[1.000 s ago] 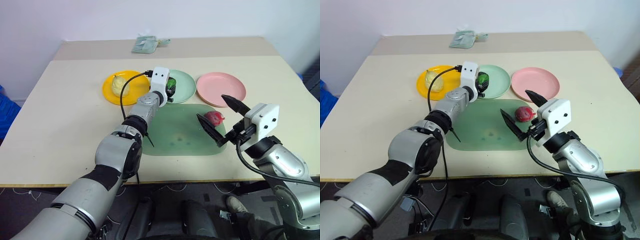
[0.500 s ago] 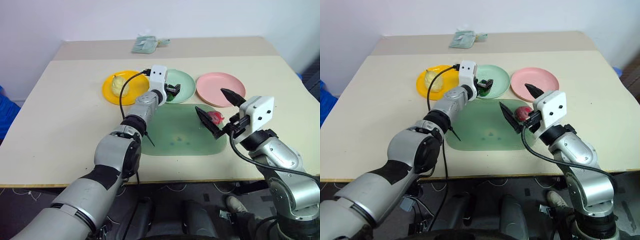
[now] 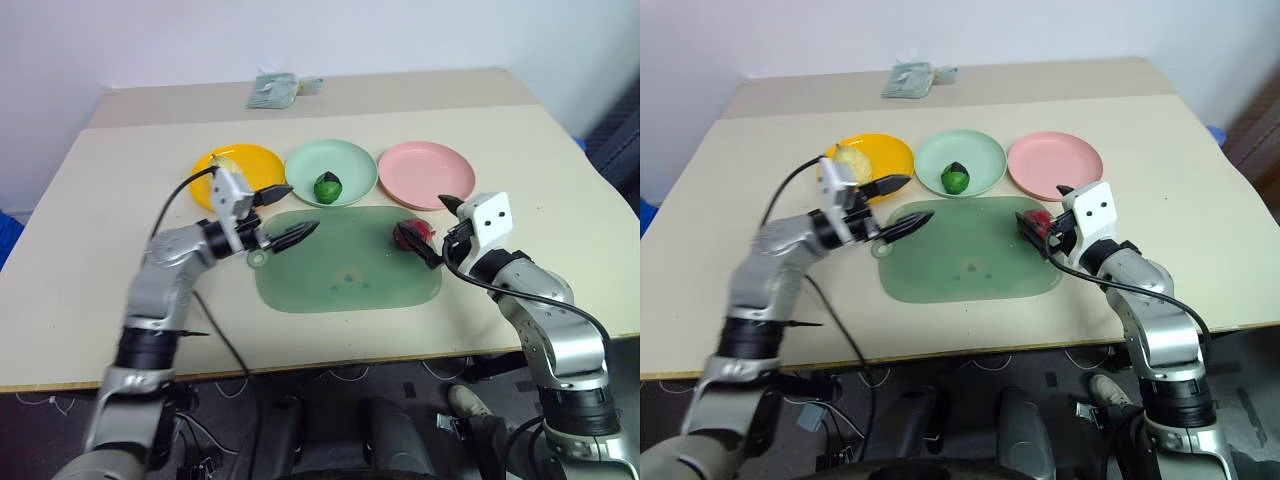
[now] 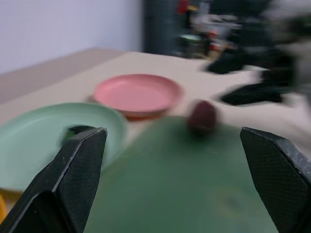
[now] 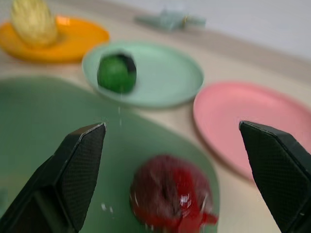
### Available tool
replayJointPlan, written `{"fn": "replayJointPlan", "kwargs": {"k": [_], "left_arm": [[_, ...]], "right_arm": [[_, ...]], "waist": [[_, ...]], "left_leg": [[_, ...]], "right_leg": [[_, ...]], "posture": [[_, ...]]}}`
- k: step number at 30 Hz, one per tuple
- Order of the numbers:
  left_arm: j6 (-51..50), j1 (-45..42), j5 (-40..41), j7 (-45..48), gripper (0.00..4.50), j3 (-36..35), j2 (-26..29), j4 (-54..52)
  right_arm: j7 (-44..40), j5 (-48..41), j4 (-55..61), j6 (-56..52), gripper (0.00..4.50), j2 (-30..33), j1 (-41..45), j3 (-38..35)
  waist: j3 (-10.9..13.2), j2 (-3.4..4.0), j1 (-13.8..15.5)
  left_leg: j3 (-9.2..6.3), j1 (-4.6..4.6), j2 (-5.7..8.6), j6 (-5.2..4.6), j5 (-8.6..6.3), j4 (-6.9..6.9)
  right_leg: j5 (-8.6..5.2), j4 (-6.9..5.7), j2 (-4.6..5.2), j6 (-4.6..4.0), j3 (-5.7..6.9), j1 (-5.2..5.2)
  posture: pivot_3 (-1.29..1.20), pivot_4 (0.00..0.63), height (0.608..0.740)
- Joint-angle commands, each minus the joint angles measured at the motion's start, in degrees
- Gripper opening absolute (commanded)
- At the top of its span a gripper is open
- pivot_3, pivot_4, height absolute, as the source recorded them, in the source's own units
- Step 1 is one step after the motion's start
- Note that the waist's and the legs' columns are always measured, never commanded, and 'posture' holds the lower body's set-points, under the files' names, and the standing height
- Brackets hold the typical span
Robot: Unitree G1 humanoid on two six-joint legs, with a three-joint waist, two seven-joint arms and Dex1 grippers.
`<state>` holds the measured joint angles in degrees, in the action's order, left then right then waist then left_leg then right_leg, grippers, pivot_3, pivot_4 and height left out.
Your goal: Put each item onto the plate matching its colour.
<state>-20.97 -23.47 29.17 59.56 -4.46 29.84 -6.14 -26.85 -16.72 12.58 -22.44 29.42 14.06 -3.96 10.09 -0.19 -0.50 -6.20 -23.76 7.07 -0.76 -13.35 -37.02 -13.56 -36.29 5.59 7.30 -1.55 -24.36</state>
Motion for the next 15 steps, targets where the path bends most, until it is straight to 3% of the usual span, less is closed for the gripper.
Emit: {"fn": "replayJointPlan", "kwargs": {"k": [1, 7, 15], "left_arm": [[-3.4, 3.1, 6.5, 4.3, 4.46, -4.6, 5.0, -5.9], [-5.9, 13.3, 12.3, 8.6, 4.46, -10.4, 13.0, -14.1], [-5.5, 16.3, 13.4, 5.9, 4.46, -10.4, 13.8, -18.2]], "right_arm": [[-2.5, 0.5, -3.9, 3.7, 4.50, -0.6, 2.3, 0.3], [-6.5, 0.6, -13.1, 7.5, 4.50, -1.6, 5.4, 0.7], [-8.7, 1.2, -20.3, 9.2, 4.50, -2.5, 8.0, 1.1]], "waist": [[0.0, 0.01, 0.0], [0.0, 0.04, -0.3], [0.0, 0.05, 0.1]], "left_leg": [[0.00, 0.02, 0.00, -0.11, -0.07, 0.01], [0.01, 0.03, -0.01, -0.21, -0.13, 0.03], [-0.04, 0.08, -0.02, -0.23, -0.15, 0.03]], "right_leg": [[0.00, 0.02, -0.01, 0.00, 0.00, 0.01], [0.00, 0.08, 0.00, -0.01, 0.00, 0.02], [0.01, 0.09, 0.00, -0.05, 0.05, 0.04]], "posture": [[0.00, 0.150, 0.740], [0.00, 0.150, 0.740], [0.00, 0.150, 0.740]]}}
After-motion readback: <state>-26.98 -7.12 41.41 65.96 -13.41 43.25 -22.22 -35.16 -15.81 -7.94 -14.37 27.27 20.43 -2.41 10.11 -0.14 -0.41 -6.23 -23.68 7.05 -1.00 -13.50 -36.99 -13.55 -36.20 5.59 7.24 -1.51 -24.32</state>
